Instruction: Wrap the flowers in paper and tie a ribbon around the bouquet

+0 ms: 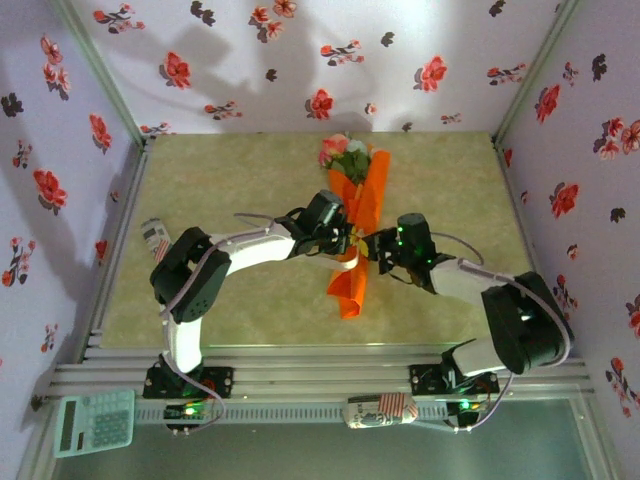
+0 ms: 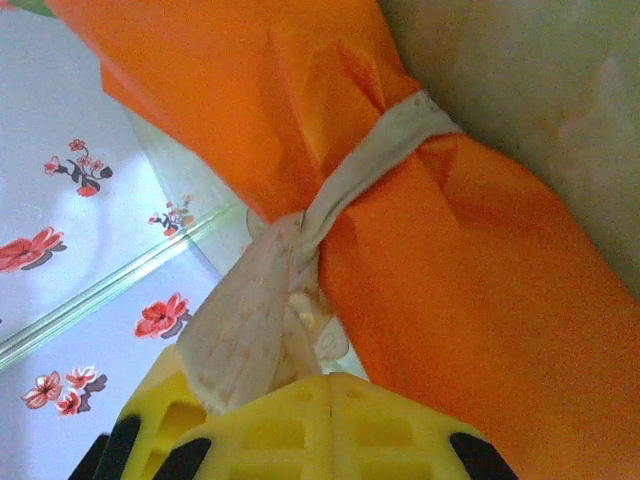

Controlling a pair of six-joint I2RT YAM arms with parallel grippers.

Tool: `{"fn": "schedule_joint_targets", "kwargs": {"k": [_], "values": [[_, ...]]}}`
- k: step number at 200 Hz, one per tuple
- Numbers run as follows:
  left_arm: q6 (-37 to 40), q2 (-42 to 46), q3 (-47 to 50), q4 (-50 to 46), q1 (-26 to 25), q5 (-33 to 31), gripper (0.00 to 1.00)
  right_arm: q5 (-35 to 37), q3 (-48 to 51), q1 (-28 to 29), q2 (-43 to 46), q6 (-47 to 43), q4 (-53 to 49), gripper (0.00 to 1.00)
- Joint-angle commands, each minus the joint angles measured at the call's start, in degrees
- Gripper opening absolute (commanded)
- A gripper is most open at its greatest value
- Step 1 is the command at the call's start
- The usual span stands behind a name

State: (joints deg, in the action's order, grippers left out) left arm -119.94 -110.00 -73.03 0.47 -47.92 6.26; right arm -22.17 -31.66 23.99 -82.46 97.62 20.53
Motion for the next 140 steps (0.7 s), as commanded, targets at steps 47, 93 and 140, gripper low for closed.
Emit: {"fn": "schedule_joint_targets", "kwargs": {"k": [47,93,140], "values": [[-11.48,-0.14,-0.62,0.4,0.46,1.51,0.09,5.41,-1.04,-0.43,-6.64,4.05,13.73,0.0],[-10.38,-0.14,-0.27,-0.21,0.46,2.92,0.08,7.08,0.61,-0.09,-7.94,7.38,19.63,0.06],[-9.62,-0.34,-0.17,-0.21,0.42,3.83,0.08,8.08,1.25,0.12,-6.83,8.11,19.63,0.37]]}}
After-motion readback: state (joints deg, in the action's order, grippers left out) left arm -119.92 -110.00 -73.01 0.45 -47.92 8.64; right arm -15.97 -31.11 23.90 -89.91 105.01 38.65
